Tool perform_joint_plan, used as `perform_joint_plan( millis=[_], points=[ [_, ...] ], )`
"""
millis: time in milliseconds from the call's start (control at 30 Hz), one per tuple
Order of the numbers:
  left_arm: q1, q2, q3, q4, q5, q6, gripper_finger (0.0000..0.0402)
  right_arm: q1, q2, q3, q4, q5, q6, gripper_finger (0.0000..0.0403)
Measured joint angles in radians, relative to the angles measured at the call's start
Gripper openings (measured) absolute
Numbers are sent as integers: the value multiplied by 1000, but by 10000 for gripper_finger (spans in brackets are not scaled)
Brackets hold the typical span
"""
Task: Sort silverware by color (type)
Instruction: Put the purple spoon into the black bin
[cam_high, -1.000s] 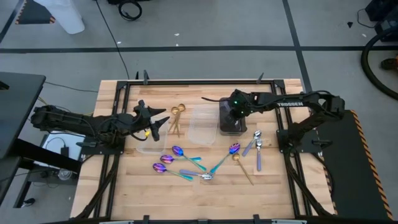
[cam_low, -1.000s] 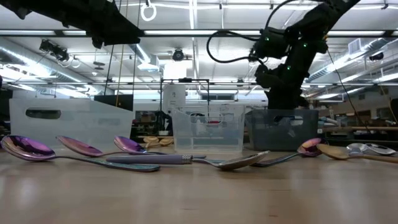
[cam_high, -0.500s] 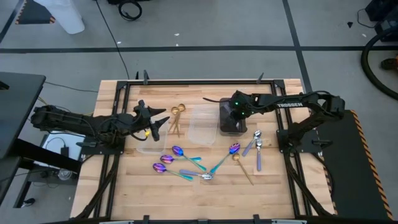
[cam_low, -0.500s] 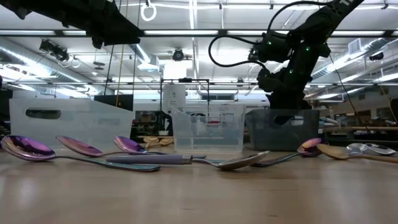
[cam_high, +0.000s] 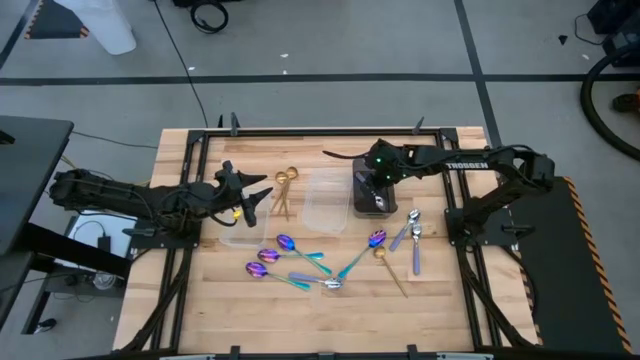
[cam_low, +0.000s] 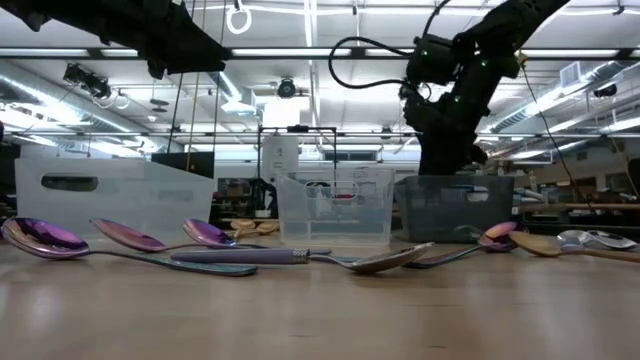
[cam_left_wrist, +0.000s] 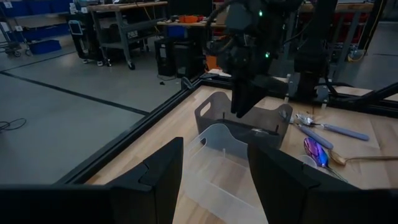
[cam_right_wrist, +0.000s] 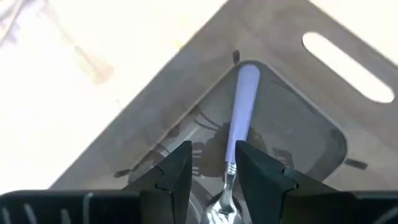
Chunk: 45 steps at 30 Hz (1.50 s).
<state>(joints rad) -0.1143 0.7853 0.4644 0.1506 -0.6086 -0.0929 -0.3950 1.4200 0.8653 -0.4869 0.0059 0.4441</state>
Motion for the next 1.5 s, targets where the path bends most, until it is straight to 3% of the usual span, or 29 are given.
perform_joint_plan(
  millis=[400,700,1500],
  points=[
    [0,0,0,-7,0,0,188,8,0,153,-201,30,-51,133],
    [0,0,0,-7,0,0,188,93,0,263,-247,46,-88,133],
    [0,0,0,-7,0,-1,188,332,0,311,-359,80,-1,133]
  ],
)
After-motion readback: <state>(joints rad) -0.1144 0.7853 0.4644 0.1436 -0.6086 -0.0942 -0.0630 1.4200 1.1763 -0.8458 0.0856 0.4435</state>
